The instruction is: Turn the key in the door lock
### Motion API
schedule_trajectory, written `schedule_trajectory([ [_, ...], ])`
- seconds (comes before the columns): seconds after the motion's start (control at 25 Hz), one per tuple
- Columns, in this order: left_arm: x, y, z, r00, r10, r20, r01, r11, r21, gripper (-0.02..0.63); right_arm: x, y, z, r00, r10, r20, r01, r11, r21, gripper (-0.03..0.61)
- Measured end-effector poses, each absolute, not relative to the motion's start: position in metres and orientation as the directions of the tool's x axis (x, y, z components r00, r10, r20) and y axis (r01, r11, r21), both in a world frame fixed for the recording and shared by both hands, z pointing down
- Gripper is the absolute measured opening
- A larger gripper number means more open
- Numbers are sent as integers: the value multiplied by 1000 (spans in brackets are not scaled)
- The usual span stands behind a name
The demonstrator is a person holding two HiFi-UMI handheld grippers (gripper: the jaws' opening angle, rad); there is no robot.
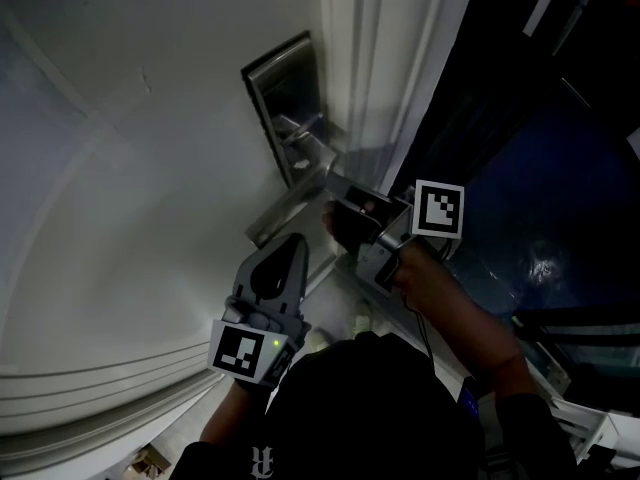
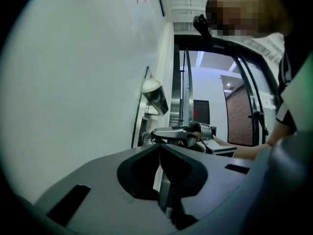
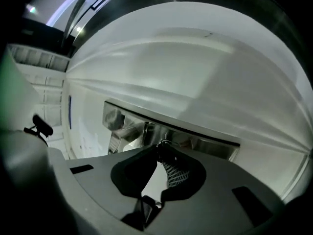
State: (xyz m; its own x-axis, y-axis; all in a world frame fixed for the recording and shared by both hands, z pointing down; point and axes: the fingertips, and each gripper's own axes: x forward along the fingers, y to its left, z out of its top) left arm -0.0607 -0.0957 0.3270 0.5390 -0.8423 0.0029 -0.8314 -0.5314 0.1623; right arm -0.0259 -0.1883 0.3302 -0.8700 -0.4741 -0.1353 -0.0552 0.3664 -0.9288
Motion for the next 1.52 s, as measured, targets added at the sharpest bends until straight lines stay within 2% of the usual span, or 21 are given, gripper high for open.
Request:
schedule_trajectory([
  [0.16, -59, -96, 327, 539, -842, 3, -832, -531, 161, 8, -27, -188, 329, -870, -459, -182, 0, 367, -930, 37],
  [0.32, -58, -95, 327, 536, -844, 5, -834, -529, 159, 8, -26, -187, 324, -880, -432, -198, -9, 432, -902, 40],
  [0.48, -58, -95, 327, 533, -846, 6, -836, -526, 160, 8, -22, -185, 319, -891, -421, -170, -78, 510, -856, 40],
  [0.6, -59, -96, 328, 532, -847, 5, -836, -525, 158, 8, -13, -183, 316, -891, -440, -112, -197, 596, -778, 43],
  [0.68, -59, -96, 327, 533, -846, 5, -836, -526, 157, 8, -6, -178, 314, -884, -466, -43, -333, 691, -641, 46],
  [0.76, -58, -96, 327, 536, -844, 4, -834, -529, 156, 8, -3, -173, 311, -863, -504, 38, -478, 788, -388, 46],
  [0.88, -55, -95, 326, 541, -841, 1, -831, -534, 155, 8, -5, -163, 306, -830, -546, 116, -553, 833, -31, 46],
  [1.12, -53, -94, 325, 546, -838, -1, -828, -540, 152, 8, -14, -151, 302, -816, -561, 140, -535, 824, 186, 46],
  [1.32, -55, -92, 325, 542, -841, -2, -831, -536, 152, 8, -21, -141, 301, -775, -609, 168, -473, 736, 484, 46],
  [1.44, -55, -91, 325, 541, -841, -1, -831, -535, 152, 8, -24, -138, 304, -732, -664, 153, -371, 578, 727, 46],
  [1.52, -56, -91, 324, 540, -841, -3, -831, -534, 152, 8, -26, -138, 309, -695, -708, 124, -231, 384, 894, 51],
])
